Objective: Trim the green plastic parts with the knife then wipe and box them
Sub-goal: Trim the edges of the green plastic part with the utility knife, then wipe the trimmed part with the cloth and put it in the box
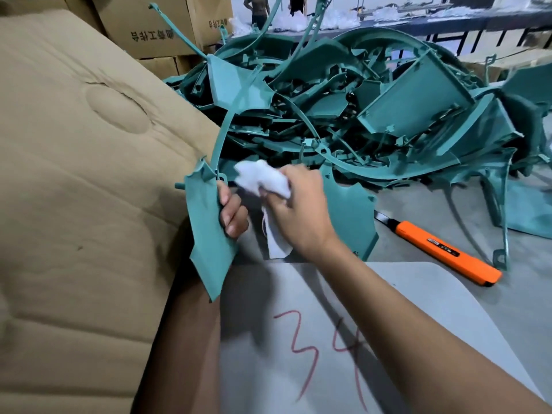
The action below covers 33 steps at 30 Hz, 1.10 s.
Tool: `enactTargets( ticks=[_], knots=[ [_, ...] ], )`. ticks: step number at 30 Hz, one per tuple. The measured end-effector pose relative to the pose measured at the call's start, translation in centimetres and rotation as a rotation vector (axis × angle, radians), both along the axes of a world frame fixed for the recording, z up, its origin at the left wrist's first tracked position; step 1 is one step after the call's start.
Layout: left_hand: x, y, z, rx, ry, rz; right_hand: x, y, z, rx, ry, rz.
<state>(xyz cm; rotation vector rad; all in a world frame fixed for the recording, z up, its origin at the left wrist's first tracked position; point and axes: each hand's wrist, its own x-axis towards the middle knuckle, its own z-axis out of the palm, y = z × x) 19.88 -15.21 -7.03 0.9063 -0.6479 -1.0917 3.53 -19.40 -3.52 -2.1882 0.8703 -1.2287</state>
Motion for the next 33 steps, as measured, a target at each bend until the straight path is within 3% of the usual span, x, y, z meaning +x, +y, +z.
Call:
enactTargets(
  ticks=[6,9,13,15,18,19,22,26,31,33],
  knots=[
    [-4.9,2.8,3.2,0.022,-0.18,0.238,-6.7,-0.1,2.7,0.289,-0.551,-0.034],
    [-6.3,2.9,3.8,0.029,-0.22,0.238,-10.1,-0.7,2.2,0.332,-0.525,-0.112],
    [-8.5,2.2,3.3,0.045,-0.407,0.207,-12.5,-0.3,0.2,0.536,-0.396,-0.157],
    [-9.9,2.1,2.9,-0.024,-0.503,0.17,-12.6,0.1,0.0,0.752,-0.435,-0.04],
    [-11.9,2.0,2.5,-0.12,-0.657,0.038,-12.5,0.7,0.4,1.213,-0.726,0.352],
    [-12.4,1.9,2.4,-0.12,-0.681,0.017,-12.7,0.8,0.6,1.283,-0.826,0.483],
    [-13.0,1.8,2.3,-0.09,-0.71,0.042,-13.2,0.7,0.7,1.264,-0.935,0.687],
    [-12.4,1.7,2.2,-0.058,-0.702,0.091,-13.2,0.6,0.3,1.07,-0.788,0.533],
    [-12.4,2.2,2.5,-0.126,-0.694,0.105,-13.1,0.8,0.2,1.016,-0.569,0.222],
    [-12.7,2.3,2.5,-0.129,-0.726,0.067,-13.0,1.0,0.2,1.062,-0.624,0.231]
  ],
)
